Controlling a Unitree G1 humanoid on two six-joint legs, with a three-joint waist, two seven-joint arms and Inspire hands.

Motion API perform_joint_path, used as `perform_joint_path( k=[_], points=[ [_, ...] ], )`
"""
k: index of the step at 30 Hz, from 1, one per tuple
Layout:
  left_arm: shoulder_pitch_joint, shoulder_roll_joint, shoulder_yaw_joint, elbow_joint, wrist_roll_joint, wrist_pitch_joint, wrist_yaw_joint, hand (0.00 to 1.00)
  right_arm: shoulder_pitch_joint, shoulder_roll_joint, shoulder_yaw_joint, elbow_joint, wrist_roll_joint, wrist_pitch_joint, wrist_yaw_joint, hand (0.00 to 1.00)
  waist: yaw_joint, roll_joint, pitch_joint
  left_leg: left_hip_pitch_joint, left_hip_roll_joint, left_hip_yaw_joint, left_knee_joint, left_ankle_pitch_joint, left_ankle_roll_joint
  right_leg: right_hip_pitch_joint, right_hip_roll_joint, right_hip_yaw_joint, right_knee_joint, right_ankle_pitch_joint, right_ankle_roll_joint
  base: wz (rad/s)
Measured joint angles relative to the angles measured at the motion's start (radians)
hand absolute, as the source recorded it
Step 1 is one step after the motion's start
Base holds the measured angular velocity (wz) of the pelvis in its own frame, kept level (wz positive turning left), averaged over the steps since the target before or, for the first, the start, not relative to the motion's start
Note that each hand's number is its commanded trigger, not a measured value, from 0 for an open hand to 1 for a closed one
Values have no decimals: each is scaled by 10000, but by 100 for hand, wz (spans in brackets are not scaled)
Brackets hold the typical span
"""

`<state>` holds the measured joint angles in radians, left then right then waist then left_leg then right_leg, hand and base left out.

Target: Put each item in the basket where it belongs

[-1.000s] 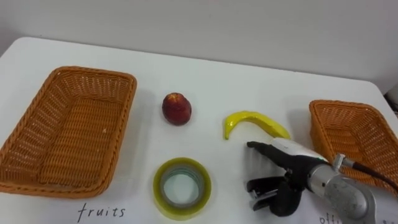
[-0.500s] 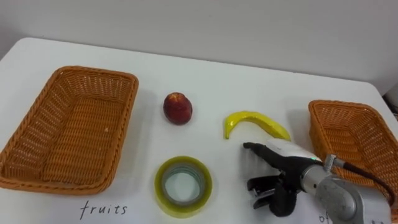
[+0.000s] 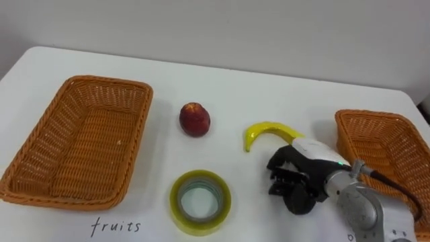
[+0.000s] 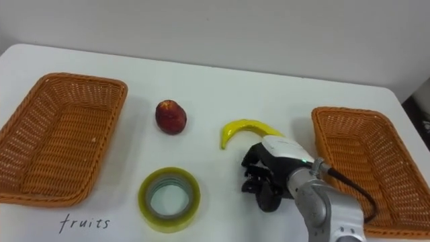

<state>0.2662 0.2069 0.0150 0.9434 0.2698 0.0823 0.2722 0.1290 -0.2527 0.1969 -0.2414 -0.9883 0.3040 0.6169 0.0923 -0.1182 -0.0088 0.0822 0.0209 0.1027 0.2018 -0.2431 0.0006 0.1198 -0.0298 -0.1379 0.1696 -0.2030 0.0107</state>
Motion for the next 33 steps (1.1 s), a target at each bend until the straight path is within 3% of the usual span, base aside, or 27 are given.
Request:
perform_joint_path(
  k=[9,21,28,33],
  points=[
    [0,-15,-6,-1,-10,1,268,0,-74,5,170,479,8,-200,-999,100,-22,11,8,12,-6,19,-25,1,2,8,-6,10,-19,0,0,0],
    [48,-32,-49,32,-40,45,305,0,-56,7,150,491,334,-191,-1071,100,-28,25,15,18,-4,-10,-42,2,3,6,6,45,-19,0,0,0],
    [-16,-67,-223,126,-41,37,528,0,76,-32,33,329,956,-242,-1360,100,-93,46,30,172,-13,13,-119,5,5,74,20,281,-35,0,1,-1],
    [7,-148,-187,201,-29,-3,668,0,309,-46,-254,-139,1513,-455,-1035,100,-121,65,79,152,-21,31,-157,13,12,73,14,248,-34,0,0,0]
  ],
)
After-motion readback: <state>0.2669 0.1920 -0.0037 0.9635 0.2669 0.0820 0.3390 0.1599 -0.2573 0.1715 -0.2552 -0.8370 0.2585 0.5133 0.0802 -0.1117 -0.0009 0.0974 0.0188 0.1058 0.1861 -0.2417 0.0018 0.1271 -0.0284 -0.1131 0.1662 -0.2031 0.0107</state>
